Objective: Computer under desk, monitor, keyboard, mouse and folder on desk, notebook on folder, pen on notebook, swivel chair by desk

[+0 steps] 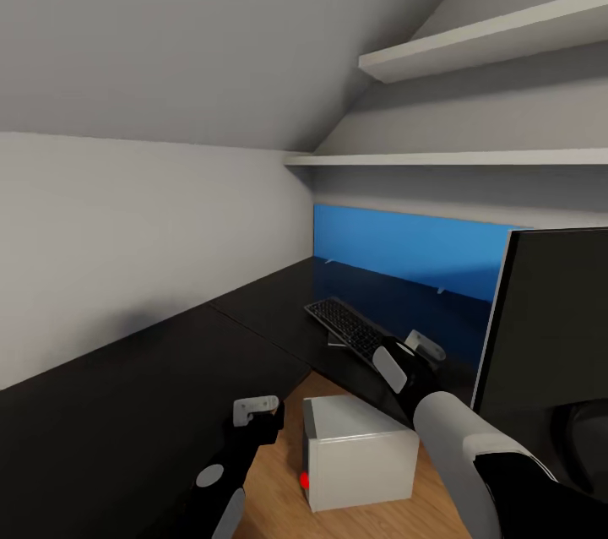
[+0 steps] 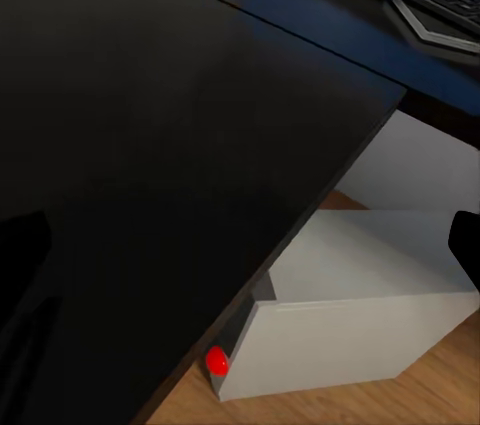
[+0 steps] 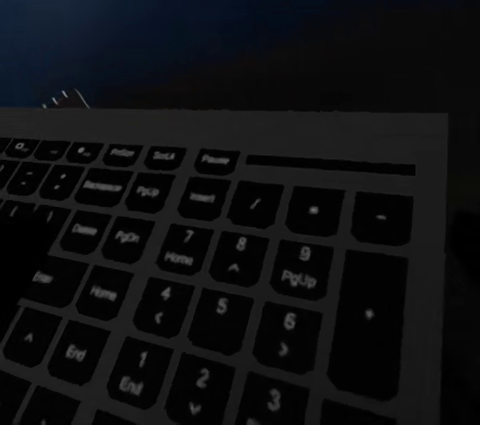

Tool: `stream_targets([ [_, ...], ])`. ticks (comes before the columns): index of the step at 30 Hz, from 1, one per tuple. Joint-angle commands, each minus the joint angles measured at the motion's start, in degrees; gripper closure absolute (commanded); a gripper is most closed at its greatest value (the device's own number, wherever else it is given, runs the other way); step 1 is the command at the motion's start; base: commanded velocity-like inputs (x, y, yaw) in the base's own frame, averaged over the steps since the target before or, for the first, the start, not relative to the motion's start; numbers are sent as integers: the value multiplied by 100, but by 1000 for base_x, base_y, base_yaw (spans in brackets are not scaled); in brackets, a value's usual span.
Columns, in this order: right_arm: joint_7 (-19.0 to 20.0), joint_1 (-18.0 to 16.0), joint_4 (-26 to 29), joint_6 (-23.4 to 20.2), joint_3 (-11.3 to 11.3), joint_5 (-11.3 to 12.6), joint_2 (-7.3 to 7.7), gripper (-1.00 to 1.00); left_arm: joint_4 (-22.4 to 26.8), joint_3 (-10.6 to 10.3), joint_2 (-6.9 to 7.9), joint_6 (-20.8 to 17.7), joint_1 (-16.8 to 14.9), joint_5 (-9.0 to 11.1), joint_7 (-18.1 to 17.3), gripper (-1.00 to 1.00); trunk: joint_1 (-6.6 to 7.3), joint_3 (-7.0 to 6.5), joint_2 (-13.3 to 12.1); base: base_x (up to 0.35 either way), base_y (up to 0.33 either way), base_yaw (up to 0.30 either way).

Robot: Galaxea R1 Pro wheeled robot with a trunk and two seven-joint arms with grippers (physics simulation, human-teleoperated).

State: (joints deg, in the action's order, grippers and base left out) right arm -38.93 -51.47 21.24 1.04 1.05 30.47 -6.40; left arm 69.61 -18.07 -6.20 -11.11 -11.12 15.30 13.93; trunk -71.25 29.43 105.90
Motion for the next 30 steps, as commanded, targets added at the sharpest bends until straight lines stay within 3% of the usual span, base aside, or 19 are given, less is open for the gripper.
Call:
stream_targets([
  [1,-21,-3,5,11,12,36,2,-100,9,-12,3,-19,-4,52,42,-100,0,7,4,0,0,0],
  [30,-2,-3,-26,28,10,32,-1,-100,0,-12,5,-14,-4,51,40,-100,0,7,4,59,-56,0],
])
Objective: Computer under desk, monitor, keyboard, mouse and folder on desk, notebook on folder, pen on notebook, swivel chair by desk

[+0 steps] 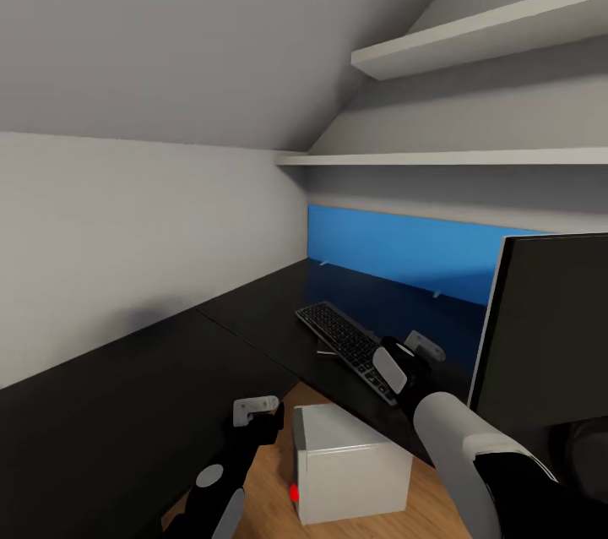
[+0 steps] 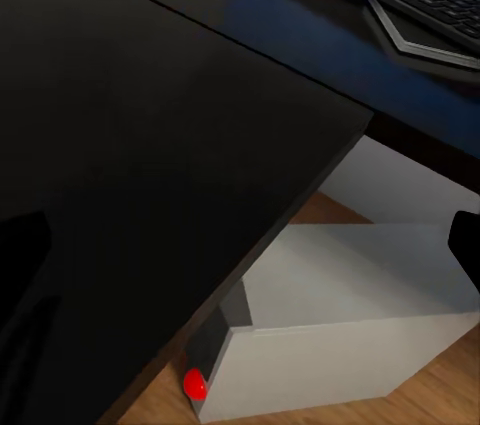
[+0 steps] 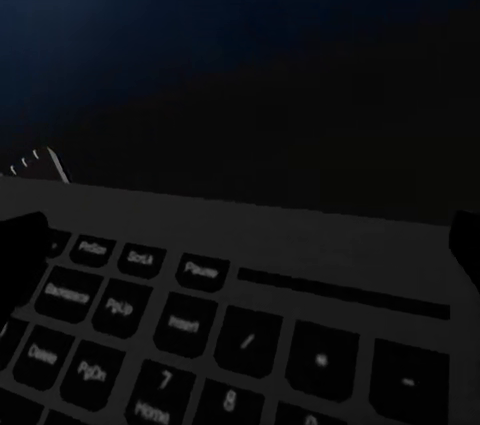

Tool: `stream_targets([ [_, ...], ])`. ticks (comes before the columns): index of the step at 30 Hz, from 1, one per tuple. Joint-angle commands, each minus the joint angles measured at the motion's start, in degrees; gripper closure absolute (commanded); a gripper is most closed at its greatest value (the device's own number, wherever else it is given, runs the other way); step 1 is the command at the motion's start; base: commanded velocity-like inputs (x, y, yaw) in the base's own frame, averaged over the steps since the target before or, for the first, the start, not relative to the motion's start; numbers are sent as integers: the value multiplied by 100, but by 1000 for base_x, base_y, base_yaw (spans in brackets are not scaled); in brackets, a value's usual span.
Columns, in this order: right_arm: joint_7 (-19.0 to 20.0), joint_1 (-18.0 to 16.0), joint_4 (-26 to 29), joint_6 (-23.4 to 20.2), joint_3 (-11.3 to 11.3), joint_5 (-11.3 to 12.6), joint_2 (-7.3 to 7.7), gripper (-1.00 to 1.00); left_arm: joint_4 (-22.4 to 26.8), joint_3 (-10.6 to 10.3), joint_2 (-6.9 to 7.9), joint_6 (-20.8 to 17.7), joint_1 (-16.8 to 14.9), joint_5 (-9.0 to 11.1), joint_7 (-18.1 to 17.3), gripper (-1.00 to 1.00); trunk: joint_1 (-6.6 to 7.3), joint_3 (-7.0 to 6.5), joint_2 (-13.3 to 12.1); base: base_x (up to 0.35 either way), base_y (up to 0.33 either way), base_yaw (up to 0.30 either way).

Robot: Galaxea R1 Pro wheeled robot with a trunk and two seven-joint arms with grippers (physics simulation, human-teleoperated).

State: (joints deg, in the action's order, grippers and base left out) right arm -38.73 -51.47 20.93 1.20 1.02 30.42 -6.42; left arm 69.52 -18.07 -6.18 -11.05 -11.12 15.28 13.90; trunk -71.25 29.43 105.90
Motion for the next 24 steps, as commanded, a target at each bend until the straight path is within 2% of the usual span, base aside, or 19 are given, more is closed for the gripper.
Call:
stream_targets([
  [1,-21,-3,6,12,12,36,0,-100,9,-12,3,-20,-4,52,43,-100,1,7,4,1,-1,0],
  [24,-29,-3,8,13,25,34,-5,-100,9,-12,3,-17,-4,46,43,-100,1,7,4,0,0,0],
])
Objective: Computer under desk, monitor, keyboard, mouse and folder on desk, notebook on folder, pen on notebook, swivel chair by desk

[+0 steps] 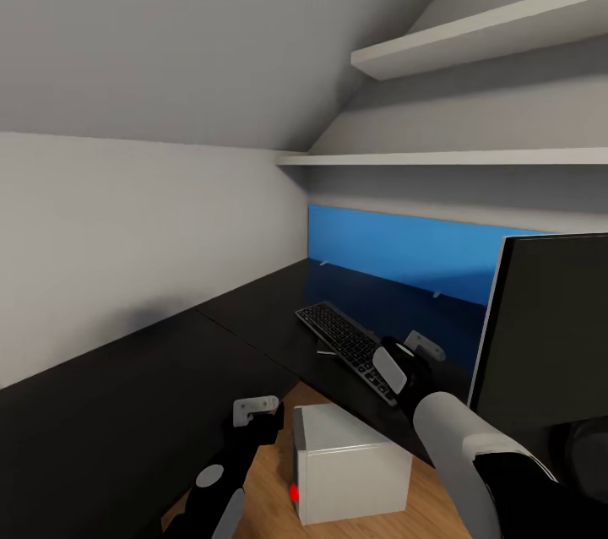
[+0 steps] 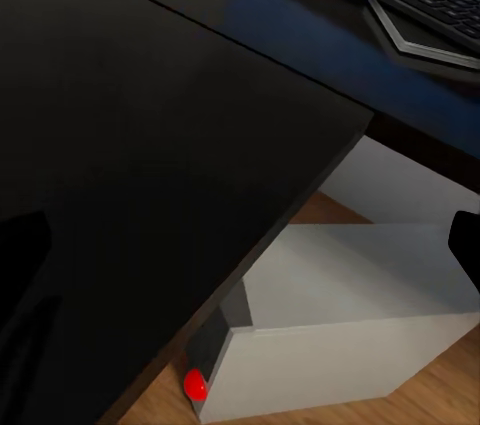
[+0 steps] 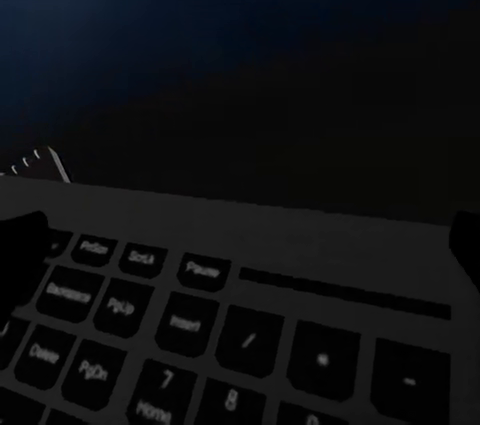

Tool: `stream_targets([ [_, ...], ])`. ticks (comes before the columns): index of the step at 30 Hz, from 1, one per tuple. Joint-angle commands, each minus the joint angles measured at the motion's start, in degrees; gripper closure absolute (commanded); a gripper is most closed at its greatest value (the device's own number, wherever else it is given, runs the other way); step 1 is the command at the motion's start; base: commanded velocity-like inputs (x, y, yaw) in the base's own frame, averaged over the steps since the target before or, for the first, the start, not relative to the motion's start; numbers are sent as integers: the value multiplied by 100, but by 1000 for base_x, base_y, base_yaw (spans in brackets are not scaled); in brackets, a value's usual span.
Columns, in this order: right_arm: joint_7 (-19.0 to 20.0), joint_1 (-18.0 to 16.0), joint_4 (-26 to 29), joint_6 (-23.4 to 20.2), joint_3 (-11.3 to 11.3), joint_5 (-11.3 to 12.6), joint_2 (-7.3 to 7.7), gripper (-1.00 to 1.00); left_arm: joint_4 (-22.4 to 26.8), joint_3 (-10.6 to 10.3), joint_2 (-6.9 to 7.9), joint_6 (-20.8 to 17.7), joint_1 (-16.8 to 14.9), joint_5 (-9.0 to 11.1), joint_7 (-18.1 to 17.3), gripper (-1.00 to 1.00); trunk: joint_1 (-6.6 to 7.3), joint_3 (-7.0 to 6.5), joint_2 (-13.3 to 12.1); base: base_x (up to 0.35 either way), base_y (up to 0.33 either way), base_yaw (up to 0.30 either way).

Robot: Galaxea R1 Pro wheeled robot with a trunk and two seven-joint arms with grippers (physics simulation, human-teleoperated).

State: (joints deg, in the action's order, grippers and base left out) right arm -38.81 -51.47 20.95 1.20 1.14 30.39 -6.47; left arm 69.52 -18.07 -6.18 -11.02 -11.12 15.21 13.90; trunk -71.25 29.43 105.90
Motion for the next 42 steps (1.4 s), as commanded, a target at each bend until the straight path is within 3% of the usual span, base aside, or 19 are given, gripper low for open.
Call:
stream_targets([
  [1,-21,-3,5,12,14,37,0,-100,9,-12,3,-19,-4,52,43,-100,1,7,4,0,0,0],
  [37,-47,-3,22,32,24,7,-45,-100,9,-12,3,-23,-4,61,43,-100,1,239,4,0,0,0],
  [40,-55,-3,38,38,30,-240,-91,-100,9,-12,4,-21,-4,61,45,-100,1,240,4,0,0,0],
  [41,-54,3,29,46,28,-553,-109,-100,9,-11,8,-16,-4,61,49,-100,1,240,4,0,0,0],
  [42,-51,14,26,80,27,-675,-115,-100,9,-12,10,-15,-4,61,50,-100,1,240,4,0,0,0],
])
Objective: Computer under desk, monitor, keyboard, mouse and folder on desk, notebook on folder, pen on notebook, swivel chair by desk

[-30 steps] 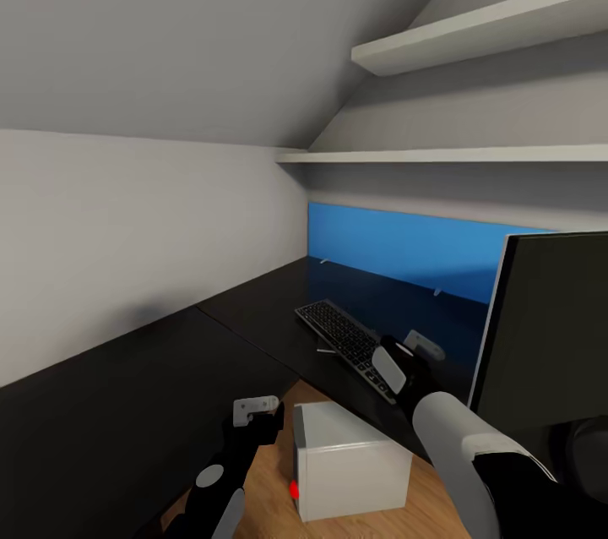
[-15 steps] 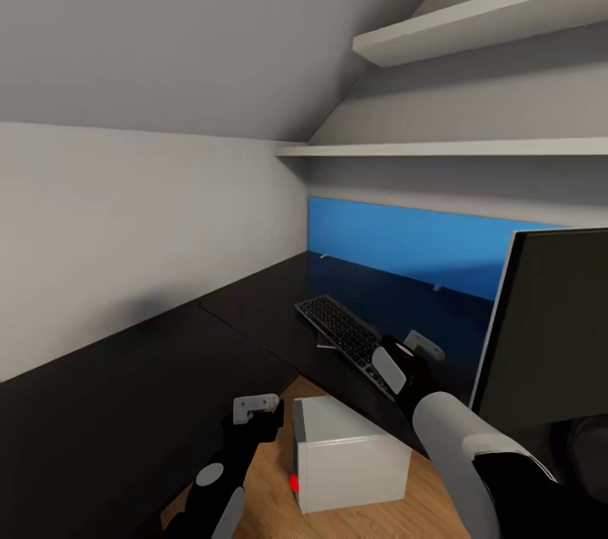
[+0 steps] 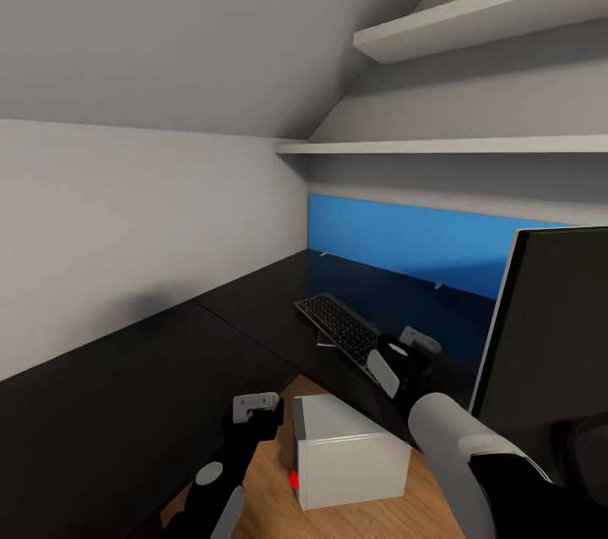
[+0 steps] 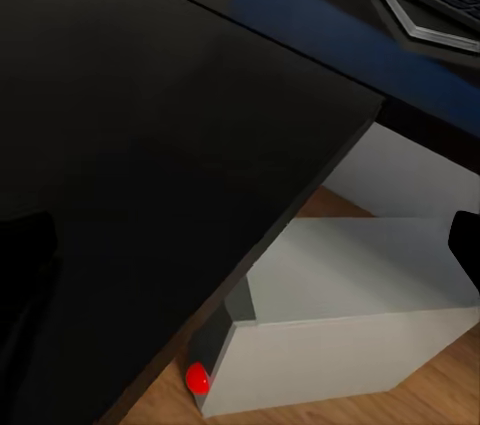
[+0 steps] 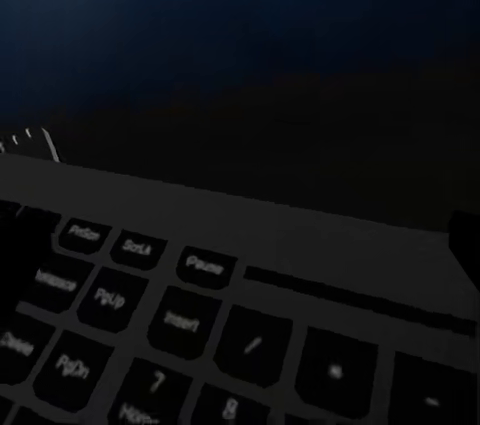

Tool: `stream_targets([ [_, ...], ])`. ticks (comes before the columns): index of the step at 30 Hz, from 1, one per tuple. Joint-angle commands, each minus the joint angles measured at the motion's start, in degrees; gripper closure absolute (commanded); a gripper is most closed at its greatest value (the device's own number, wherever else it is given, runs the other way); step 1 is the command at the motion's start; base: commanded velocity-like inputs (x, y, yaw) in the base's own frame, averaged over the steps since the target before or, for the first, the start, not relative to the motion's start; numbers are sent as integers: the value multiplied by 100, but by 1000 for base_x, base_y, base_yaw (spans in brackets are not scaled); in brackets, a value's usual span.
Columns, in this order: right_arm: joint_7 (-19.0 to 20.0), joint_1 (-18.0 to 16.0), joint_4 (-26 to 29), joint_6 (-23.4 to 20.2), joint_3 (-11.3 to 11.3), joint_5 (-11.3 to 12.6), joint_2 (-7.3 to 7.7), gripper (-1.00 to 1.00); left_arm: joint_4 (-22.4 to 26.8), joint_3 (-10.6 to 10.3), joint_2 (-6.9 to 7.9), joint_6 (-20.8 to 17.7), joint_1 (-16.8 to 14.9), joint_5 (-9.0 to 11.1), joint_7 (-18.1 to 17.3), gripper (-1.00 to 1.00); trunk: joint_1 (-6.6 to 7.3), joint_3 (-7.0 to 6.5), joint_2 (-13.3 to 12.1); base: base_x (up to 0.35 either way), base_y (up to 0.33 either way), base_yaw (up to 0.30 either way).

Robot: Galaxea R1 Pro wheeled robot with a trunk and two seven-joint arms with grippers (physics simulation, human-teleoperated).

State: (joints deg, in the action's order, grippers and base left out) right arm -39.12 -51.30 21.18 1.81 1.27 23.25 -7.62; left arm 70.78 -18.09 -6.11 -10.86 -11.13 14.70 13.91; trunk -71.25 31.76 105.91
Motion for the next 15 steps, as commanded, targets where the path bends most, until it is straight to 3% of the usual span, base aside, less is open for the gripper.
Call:
stream_targets([
  [1,-17,16,2,72,14,-12,-1,-100,-117,-10,4,-31,-3,112,50,-100,0,7,3,0,0,0],
  [15,-25,93,13,377,14,-90,-13,-100,-117,-10,5,-30,-3,112,51,-100,0,7,3,0,0,0],
])
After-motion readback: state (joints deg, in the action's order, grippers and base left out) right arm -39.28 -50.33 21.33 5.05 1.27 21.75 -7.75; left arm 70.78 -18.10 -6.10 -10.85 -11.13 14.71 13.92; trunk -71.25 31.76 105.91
